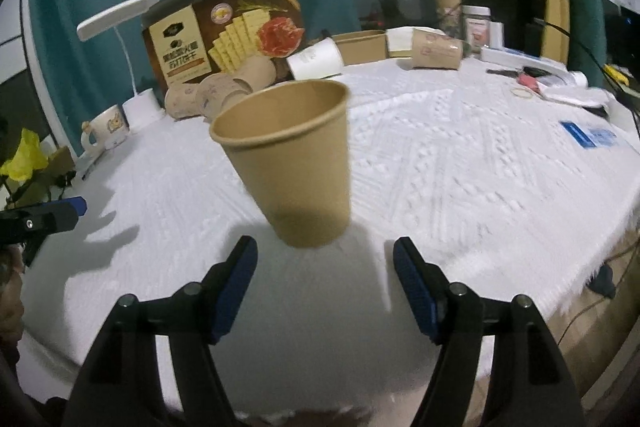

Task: Flip cup upright

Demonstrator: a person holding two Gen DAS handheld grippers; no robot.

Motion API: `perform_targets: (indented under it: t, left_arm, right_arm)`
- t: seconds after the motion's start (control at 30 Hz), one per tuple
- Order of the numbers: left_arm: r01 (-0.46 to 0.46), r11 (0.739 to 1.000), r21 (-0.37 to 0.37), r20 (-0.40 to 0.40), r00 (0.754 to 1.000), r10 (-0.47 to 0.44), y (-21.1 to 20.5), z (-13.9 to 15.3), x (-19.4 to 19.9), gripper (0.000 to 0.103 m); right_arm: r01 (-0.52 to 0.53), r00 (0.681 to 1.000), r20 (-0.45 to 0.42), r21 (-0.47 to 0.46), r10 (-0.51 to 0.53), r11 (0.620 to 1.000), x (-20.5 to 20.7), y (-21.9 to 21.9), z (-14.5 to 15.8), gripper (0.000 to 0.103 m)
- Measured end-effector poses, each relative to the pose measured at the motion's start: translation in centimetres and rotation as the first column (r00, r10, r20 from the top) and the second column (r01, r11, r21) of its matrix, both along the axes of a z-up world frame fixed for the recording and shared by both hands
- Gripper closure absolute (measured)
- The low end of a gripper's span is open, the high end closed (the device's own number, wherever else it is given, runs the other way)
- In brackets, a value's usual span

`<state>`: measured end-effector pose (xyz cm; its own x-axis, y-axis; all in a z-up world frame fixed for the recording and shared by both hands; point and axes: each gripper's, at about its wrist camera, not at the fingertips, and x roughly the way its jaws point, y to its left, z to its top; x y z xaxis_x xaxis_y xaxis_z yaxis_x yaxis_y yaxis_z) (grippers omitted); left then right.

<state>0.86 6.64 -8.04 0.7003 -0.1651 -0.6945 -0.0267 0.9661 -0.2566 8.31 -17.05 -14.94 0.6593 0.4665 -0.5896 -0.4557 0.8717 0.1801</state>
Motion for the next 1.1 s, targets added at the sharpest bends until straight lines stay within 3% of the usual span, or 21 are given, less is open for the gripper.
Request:
perform_targets:
  t: [0.47, 0.8, 1.1]
  left_arm:
    - [0.070, 0.988, 0.139, 0.054, 0.995, -0.078, -3.3, 2.6, 0.0, 0.019]
    - [0.086, 0.962, 0.259, 0.194, 0.971, -0.139, -6.2, 7.1, -0.9, 0.019]
    - [0.061, 0.969, 0.241, 0.320, 0.937, -0.138, -7.0, 11.5, -1.6, 0.019]
  right_arm:
    - [0.212, 0.976, -0.054, 0.012, -0.211, 0.977, -2.1, -6.2, 2.5, 0.035]
    - [0.280, 0.960, -0.038, 0.014, -0.279, 0.960, -3.5, -9.4, 7.0, 0.035]
    - [0.276, 0.960, 0.060, -0.036, -0.273, 0.961, -4.9, -9.5, 12.1, 0.035]
